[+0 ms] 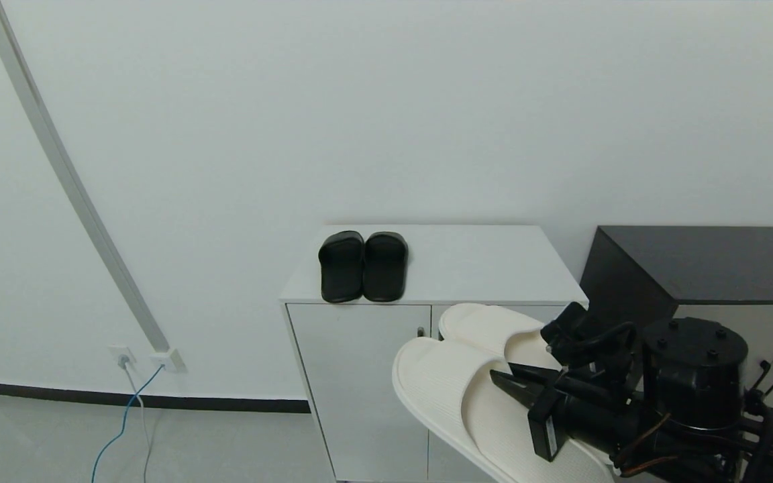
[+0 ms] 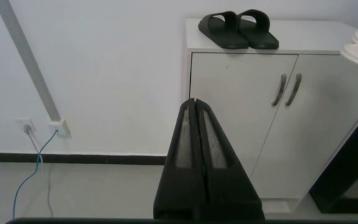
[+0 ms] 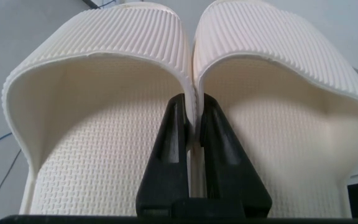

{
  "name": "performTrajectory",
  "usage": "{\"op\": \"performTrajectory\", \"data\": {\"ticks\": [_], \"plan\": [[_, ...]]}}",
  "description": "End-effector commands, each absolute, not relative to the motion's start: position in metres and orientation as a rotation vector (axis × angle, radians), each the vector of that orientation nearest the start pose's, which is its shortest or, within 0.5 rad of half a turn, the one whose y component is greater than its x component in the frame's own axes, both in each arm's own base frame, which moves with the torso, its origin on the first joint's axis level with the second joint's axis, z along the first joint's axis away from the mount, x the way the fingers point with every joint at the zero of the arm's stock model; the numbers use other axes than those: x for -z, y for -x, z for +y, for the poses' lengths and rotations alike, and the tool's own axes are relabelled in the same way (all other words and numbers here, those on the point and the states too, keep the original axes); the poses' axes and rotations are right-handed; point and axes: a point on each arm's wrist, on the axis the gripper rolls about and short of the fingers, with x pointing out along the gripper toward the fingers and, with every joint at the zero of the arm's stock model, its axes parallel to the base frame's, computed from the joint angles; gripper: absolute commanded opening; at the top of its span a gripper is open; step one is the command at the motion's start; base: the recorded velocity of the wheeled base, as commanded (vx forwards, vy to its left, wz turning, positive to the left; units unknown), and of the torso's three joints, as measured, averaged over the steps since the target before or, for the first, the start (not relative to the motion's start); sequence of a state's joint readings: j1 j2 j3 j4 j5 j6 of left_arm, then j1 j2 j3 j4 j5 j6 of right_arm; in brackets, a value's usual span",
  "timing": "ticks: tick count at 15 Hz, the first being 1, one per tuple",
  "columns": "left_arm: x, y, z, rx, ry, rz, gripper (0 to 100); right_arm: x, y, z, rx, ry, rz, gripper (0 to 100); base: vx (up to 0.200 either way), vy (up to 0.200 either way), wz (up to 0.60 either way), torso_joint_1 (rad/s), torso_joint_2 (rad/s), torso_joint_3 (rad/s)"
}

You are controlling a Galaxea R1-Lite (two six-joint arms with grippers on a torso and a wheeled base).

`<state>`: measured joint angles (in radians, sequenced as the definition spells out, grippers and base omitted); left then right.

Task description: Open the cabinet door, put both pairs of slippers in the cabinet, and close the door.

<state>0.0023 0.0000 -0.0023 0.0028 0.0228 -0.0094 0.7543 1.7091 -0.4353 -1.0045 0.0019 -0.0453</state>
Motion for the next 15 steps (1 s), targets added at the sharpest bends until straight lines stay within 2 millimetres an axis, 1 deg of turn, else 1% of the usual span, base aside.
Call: {"op": "performTrajectory", "data": {"ticks": [1, 2, 8, 12, 15], "plan": [[-0.0762, 0.0230, 0.0003, -0.021, 0.009, 0.003, 0, -0.1249, -0.1911, 0.1804, -0.761, 0.145, 0.238, 0, 0.000, 0.000, 0.00, -0.066, 0.13, 0.080], [-0.0760, 0.0230, 0.0002, -0.015, 0.008, 0.005, 100, -0.1242, -0.1911, 0.1803, -0.761, 0.146, 0.241, 0, 0.000, 0.000, 0.00, -0.129, 0.30, 0.163], [-0.0761, 0.0229, 0.0002, -0.017, 0.008, 0.001, 100, -0.1314, -0.1858, 0.1758, -0.761, 0.136, 0.216, 0, 0.000, 0.000, 0.00, -0.165, 0.38, 0.210], [-0.0756, 0.0229, 0.0002, -0.017, 0.008, 0.001, 100, -0.1298, -0.1863, 0.1764, -0.762, 0.139, 0.222, 0, 0.000, 0.000, 0.00, -0.221, 0.54, 0.305], [-0.0756, 0.0229, 0.0002, -0.017, 0.009, 0.001, 100, -0.1282, -0.1830, 0.1743, -0.766, 0.143, 0.229, 0, 0.000, 0.000, 0.00, -0.225, 0.55, 0.315]]}}
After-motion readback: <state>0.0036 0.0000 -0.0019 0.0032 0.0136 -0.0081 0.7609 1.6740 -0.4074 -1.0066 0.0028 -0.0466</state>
